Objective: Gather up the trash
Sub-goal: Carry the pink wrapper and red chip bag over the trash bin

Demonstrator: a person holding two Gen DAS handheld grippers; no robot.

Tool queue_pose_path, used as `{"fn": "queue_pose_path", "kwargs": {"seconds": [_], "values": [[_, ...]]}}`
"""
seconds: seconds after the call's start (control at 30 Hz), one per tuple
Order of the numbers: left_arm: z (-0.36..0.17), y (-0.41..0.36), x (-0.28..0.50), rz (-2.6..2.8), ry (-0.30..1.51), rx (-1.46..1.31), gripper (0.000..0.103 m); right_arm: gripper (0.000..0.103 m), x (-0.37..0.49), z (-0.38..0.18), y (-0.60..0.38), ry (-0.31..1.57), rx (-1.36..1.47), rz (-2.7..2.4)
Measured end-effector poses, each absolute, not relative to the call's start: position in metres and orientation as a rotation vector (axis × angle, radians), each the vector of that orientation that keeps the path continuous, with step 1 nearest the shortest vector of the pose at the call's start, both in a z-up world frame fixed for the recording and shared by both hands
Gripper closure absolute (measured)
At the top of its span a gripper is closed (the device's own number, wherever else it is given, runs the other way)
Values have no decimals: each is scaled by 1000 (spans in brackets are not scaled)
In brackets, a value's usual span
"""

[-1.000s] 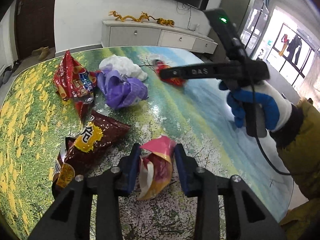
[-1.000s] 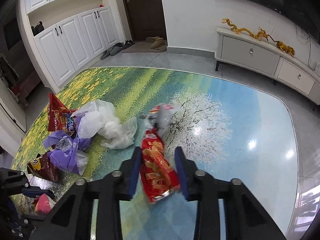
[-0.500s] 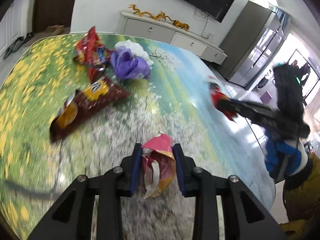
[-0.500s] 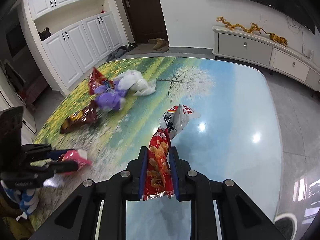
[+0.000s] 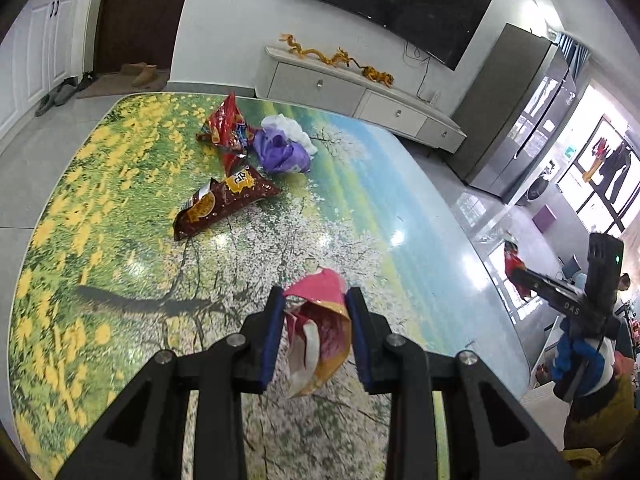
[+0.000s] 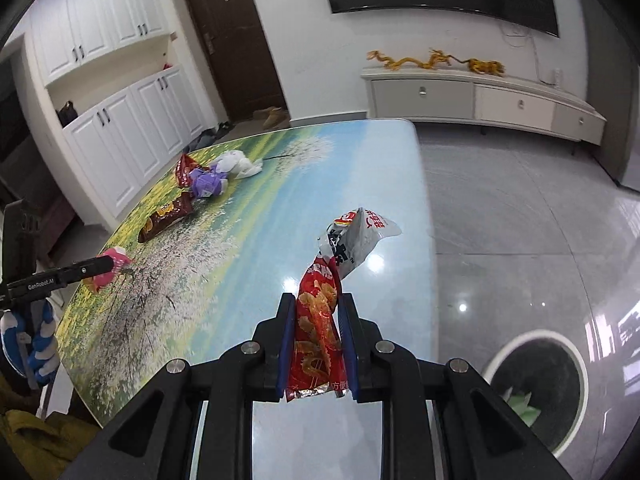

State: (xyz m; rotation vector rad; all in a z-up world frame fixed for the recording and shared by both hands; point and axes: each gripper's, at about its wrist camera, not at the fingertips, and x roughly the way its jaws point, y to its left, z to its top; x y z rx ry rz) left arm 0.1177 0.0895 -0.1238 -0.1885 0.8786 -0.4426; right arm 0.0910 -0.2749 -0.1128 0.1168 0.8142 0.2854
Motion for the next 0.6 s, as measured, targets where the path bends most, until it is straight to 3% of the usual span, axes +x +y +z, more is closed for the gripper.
{"fn": "queue_pose_path", "kwargs": {"seconds": [0.3,0.6], "values": [[-101,65,110,-445,870,-143,74,83,44,-111,-332,763,205,195],[-61,-60,131,-628,856,21,74,82,21,-136,-400,740,326,95]]}}
